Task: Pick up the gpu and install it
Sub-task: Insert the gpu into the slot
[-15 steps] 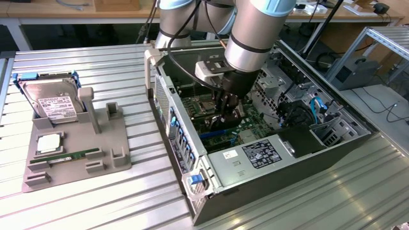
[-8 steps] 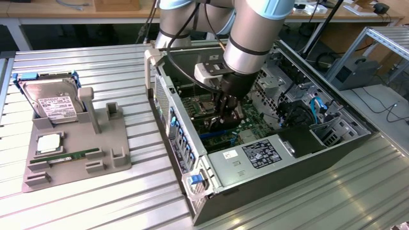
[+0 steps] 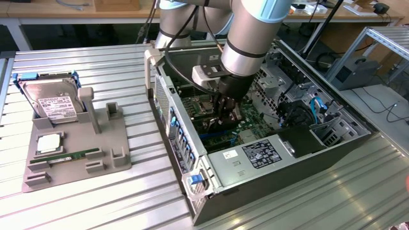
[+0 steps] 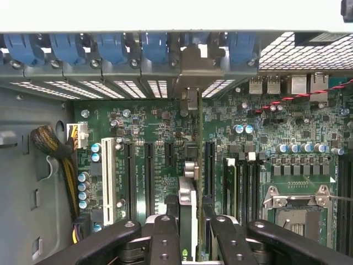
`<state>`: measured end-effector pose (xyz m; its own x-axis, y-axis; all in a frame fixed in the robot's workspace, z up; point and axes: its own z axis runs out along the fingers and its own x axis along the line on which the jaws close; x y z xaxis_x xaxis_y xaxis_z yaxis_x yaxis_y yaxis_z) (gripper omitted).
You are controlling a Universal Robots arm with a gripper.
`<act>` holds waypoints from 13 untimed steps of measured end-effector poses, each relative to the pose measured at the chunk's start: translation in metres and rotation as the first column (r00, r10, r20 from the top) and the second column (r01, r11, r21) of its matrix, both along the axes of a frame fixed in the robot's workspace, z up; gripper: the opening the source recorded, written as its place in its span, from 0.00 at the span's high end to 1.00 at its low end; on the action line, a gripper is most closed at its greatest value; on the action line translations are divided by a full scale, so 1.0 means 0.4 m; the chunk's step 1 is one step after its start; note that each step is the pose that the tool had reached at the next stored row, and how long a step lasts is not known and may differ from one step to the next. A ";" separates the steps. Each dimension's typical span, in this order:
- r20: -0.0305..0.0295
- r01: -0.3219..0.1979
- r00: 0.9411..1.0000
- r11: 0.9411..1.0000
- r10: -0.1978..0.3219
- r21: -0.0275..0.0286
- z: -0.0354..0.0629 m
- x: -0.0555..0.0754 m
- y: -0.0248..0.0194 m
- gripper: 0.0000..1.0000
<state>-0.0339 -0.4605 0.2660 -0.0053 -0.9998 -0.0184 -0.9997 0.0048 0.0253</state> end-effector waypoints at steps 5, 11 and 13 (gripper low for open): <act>0.001 0.000 1.000 1.000 0.000 0.001 0.005 0.000 0.000 0.73; 0.001 0.000 1.000 1.000 0.000 0.000 0.005 0.010 0.000 0.73; 0.001 0.000 1.000 1.000 0.000 0.001 0.003 0.004 0.000 0.73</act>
